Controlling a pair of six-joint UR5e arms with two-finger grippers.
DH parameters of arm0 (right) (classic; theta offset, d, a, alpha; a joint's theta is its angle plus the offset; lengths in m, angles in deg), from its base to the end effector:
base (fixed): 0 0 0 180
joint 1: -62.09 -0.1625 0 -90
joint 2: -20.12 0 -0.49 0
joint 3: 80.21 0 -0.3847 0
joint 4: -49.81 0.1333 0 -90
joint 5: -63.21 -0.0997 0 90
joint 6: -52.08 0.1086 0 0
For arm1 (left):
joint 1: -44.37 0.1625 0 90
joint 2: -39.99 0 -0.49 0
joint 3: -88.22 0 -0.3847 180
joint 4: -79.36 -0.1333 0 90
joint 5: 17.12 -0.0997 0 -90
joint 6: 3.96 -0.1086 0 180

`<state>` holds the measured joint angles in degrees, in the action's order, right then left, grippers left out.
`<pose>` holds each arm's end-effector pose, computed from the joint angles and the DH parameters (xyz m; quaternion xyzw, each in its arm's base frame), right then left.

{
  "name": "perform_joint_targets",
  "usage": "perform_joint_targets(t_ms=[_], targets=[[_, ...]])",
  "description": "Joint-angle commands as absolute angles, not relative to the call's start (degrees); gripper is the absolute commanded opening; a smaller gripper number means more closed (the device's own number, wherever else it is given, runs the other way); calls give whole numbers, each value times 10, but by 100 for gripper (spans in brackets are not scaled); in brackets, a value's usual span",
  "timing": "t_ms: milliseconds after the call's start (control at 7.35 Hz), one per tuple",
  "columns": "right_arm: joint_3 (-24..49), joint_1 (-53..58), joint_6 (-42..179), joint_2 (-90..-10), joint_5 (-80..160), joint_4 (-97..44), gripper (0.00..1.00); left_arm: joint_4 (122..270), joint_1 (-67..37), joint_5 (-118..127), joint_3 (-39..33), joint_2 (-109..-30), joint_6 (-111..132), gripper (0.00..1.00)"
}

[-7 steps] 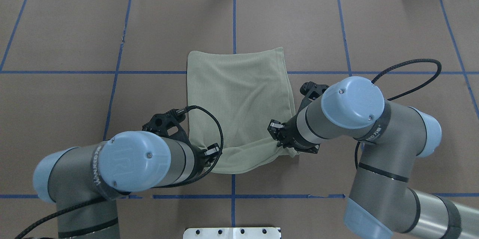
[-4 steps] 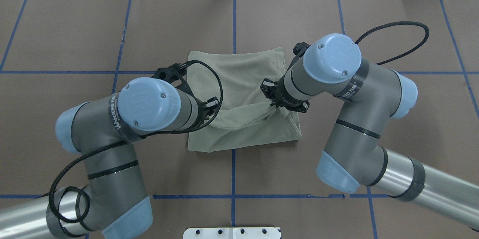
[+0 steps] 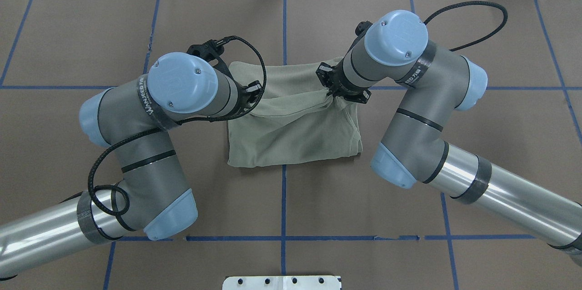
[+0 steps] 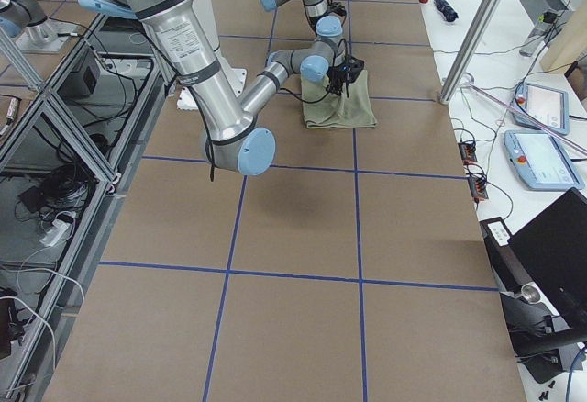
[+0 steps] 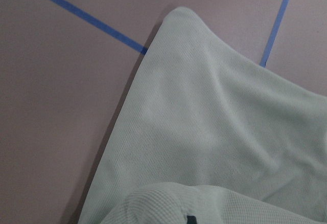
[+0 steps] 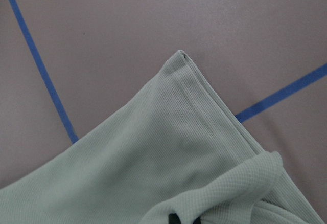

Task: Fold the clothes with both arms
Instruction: 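Lift the near end with both grippers and fold it away from the robot, then release the folded end and raise both grippers away from the shirt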

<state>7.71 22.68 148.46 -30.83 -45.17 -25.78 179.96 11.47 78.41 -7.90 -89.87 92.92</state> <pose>-0.5234 -0.5583 0.2981 -0.0163 -0.4512 0.2823 0.8464 0.5433 -0.4978 0.2383 0.0652 0.4708 -0.2777 0.8348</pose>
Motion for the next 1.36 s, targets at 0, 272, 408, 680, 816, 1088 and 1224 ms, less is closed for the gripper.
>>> perform_joint_targets(t_ms=[0,272,408,680,816,1088,1224], targets=[[29,213,1482,-281,-453,-252,0,1857,92,784,14,-933,926,0],[-18,211,1481,-252,-454,-248,48,1880,68,784,54,-940,899,30],[-44,211,1479,-244,-451,-218,99,1880,56,784,73,-949,876,99],[-82,194,1476,-244,-455,-168,100,1881,32,785,86,-951,850,100],[-78,187,1467,-242,-473,-168,100,1883,26,786,88,-951,834,100],[-67,182,1438,-236,-522,-173,100,1882,-21,884,84,-921,741,100],[-58,175,1410,-238,-529,-180,100,1883,-43,889,66,-896,683,100]])
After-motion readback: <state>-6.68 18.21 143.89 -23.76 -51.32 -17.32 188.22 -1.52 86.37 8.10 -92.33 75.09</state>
